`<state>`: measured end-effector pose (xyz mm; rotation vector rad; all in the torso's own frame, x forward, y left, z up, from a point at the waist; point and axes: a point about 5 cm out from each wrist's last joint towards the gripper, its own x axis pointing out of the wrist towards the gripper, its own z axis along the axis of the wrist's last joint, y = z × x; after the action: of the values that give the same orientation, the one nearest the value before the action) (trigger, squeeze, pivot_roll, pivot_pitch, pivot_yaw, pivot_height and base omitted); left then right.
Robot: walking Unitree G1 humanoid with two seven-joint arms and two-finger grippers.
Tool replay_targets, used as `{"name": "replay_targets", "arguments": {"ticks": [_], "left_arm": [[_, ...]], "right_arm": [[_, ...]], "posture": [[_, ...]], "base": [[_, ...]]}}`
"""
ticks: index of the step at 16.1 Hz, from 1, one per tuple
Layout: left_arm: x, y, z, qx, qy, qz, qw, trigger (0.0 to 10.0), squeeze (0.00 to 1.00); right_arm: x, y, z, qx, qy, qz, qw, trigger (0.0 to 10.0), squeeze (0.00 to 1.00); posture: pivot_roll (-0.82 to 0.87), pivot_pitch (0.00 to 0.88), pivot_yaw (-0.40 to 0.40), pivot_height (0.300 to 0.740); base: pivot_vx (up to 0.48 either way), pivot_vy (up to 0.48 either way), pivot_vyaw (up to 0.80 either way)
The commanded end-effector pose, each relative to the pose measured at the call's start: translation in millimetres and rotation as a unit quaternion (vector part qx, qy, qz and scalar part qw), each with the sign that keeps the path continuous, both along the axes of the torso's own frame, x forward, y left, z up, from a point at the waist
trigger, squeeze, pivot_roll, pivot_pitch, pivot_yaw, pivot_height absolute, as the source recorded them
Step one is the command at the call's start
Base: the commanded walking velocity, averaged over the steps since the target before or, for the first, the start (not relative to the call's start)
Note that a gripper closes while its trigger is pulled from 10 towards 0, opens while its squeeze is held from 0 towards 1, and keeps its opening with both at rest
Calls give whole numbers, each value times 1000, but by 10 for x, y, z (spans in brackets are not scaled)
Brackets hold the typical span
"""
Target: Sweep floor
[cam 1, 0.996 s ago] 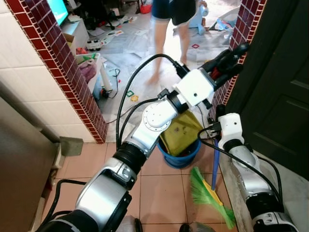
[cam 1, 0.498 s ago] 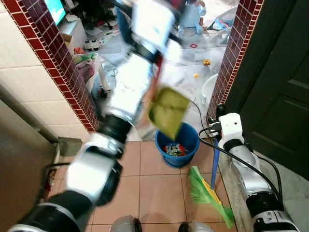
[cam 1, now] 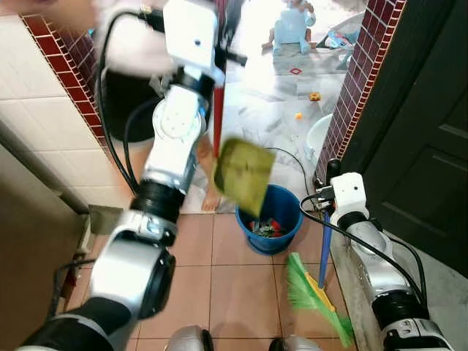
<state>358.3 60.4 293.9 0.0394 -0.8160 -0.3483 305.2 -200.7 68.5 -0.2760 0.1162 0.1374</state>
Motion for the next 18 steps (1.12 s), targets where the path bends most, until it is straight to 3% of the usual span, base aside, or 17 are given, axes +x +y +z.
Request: {"name": "replay_targets", "arguments": {"ticks": [1,4,10,16,18], "left_arm": [[-91,12,209,-14,-50,0,999,10000,0],[-79,8,157,-11,-40,19,999,10000,0],[21,180,-4,1,-5,76,997,10000,0],[120,436,-416,20,63,134,989,10000,0],[104,527,-494,27,66,153,986,10000,0]], "right_arm": [[-93,-14,-207,1,51,-2,999,10000,0],[-93,-10,-209,2,52,-1,999,10000,0],[-97,52,-230,7,52,5,999,10000,0],[-75,120,-181,25,37,10,999,10000,0],[-86,121,-192,27,37,11,999,10000,0]], "posture": [[-156,0,40,740],[-157,0,40,740],[-143,0,41,740],[-141,0,47,740],[-139,0,46,740]], "base": [[0,0,0],[0,0,0],[0,0,0],[0,0,0],[0,0,0]]}}
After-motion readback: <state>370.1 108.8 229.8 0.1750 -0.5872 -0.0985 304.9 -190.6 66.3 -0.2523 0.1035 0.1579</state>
